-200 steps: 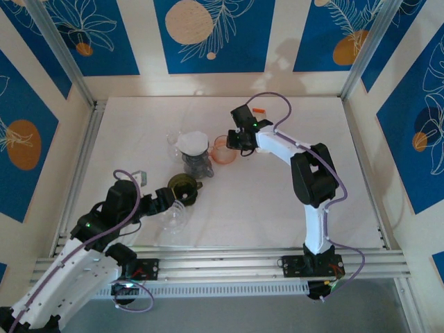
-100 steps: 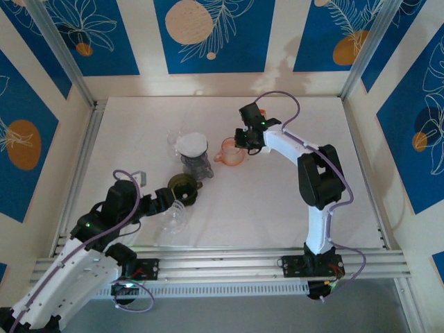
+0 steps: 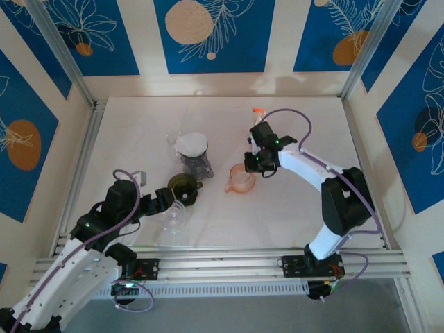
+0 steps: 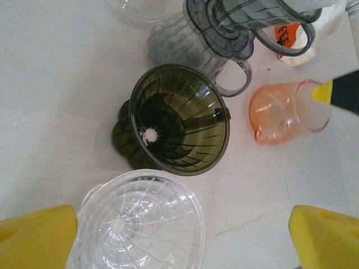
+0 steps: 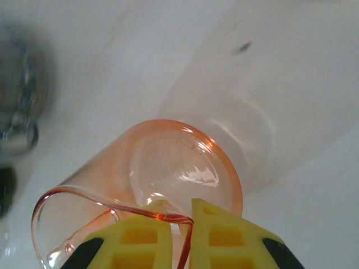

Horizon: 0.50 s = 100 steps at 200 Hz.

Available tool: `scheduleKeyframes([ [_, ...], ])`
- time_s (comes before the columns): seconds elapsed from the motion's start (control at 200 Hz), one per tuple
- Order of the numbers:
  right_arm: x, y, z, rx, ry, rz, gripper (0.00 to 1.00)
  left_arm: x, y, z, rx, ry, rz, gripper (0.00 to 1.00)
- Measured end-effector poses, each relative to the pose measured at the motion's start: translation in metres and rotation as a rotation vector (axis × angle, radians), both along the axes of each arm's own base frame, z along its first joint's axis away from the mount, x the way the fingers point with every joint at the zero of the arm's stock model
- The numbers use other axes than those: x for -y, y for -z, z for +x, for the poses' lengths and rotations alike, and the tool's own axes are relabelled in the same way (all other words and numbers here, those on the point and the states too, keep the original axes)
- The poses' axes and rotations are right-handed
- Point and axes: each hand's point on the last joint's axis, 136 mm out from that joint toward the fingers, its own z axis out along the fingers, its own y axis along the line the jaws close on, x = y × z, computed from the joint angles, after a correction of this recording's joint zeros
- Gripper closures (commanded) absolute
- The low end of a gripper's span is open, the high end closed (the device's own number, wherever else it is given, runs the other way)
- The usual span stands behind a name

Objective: Place the coffee filter in the dripper

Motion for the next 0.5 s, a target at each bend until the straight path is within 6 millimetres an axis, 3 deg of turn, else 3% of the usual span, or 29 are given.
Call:
scheduleKeyframes([
  [0.23,-0.034,0.004,-0.056,-0.071,-0.193,0.021,0.99,-0.001,0.0,0.001,-0.001,-0.003,0.0,0.03],
  [0.425,-0.057,0.005,-0.082,-0.088,-0.301,0.021,0.95,0.0,0.0,0.001,0.0,0.004,0.003,0.02],
  [0.5,-0.061,0.005,-0.086,-0.089,-0.318,0.021,0.88,0.0,0.0,0.001,0.001,0.008,0.004,0.02],
])
